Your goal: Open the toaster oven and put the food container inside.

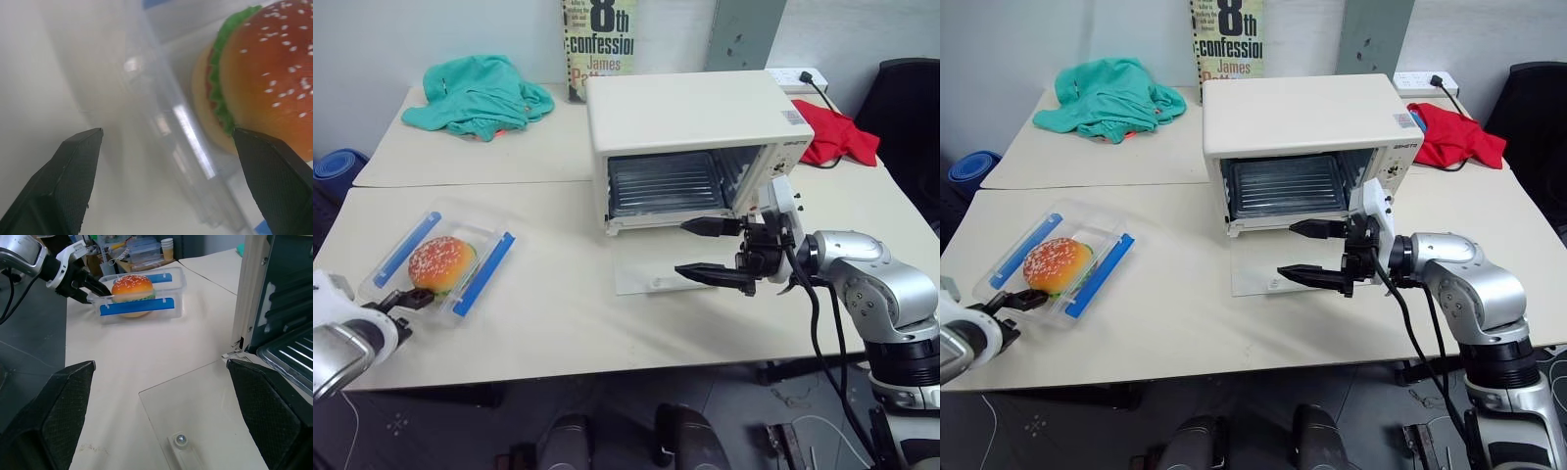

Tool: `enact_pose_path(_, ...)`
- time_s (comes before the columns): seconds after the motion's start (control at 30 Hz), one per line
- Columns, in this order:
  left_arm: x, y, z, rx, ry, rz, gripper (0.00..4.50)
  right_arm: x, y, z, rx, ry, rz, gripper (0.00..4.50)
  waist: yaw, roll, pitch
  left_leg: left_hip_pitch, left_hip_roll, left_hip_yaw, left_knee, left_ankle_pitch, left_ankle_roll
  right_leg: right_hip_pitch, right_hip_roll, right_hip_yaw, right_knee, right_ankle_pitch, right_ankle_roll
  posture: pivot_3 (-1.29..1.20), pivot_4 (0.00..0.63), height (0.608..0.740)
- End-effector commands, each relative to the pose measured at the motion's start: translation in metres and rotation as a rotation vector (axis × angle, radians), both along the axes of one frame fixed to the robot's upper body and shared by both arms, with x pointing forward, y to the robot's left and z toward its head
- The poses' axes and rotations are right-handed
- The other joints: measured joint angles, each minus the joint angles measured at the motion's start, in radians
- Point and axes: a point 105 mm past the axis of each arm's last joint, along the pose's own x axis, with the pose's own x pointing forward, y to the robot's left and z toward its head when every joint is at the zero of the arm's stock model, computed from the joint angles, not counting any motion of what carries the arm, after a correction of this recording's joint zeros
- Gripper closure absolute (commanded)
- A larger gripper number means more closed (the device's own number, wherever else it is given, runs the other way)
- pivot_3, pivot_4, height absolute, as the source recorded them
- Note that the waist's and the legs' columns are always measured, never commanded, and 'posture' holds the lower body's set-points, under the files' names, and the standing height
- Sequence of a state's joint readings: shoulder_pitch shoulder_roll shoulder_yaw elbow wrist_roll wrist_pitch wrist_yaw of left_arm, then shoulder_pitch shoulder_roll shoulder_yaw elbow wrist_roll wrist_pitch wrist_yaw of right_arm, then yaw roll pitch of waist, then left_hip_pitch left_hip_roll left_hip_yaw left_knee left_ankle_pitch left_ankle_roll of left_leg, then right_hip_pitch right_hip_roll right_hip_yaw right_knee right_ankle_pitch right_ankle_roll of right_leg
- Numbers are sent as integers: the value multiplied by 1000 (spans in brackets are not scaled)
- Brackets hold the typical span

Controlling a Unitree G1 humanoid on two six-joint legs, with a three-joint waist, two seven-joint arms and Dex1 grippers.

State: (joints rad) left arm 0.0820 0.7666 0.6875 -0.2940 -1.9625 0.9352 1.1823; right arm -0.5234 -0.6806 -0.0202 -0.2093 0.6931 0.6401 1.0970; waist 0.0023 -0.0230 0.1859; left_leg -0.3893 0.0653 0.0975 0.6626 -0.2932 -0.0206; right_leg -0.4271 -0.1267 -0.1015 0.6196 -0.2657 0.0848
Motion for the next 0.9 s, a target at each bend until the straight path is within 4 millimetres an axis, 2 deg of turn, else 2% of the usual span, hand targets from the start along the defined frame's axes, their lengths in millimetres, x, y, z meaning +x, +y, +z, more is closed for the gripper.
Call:
enact_pose_path(0.03, 9, 1, -2, -30, 20, 25, 23, -6, -1, 14, 27, -58, 2, 0, 0, 0, 0, 0, 0, 0, 0, 0, 0, 0, 0, 0, 0, 0, 0, 0, 150, 740)
enact_pose_path(0.07, 11, 2, -2, -33, 25, 29, 23, -6, -1, 14, 28, -60, -1, 0, 0, 0, 0, 0, 0, 0, 0, 0, 0, 0, 0, 0, 0, 0, 0, 0, 150, 740)
enact_pose_path(0.17, 11, 5, -3, -47, 33, 69, 608, -7, -4, 15, 32, -62, -19, 0, 0, 0, 0, 0, 0, 1, 0, 0, 0, 0, 1, 0, 0, 0, 0, 0, 150, 740)
enact_pose_path(0.4, 11, 13, -2, -40, 55, 107, 2694, -11, -10, 17, 31, -64, -27, 0, -2, 0, 0, 0, 1, 1, 0, 0, -1, 0, 1, 0, 0, 0, 0, 0, 150, 740)
enact_pose_path(0.63, 18, 18, 1, 12, 106, 15, 4399, -20, -20, 27, 58, 12, -15, 0, -1, 0, 0, 0, 1, 1, 0, 0, -1, 0, 2, 0, 0, 0, 0, 0, 150, 740)
enact_pose_path(0.77, 28, 16, 19, 102, 122, -144, 4488, -15, -25, 30, 46, -49, -86, 0, -3, 0, 0, 0, 1, 1, -1, 0, -2, -1, 4, 0, -2, 0, 0, 0, 150, 740)
enact_pose_path(0.9, 41, -3, 44, 218, 117, -415, 4488, -21, -35, 26, 36, -42, -121, 0, 6, -1, 1, -2, 2, 5, -3, 0, -3, -2, 7, -1, -4, 0, 0, 0, 150, 740)
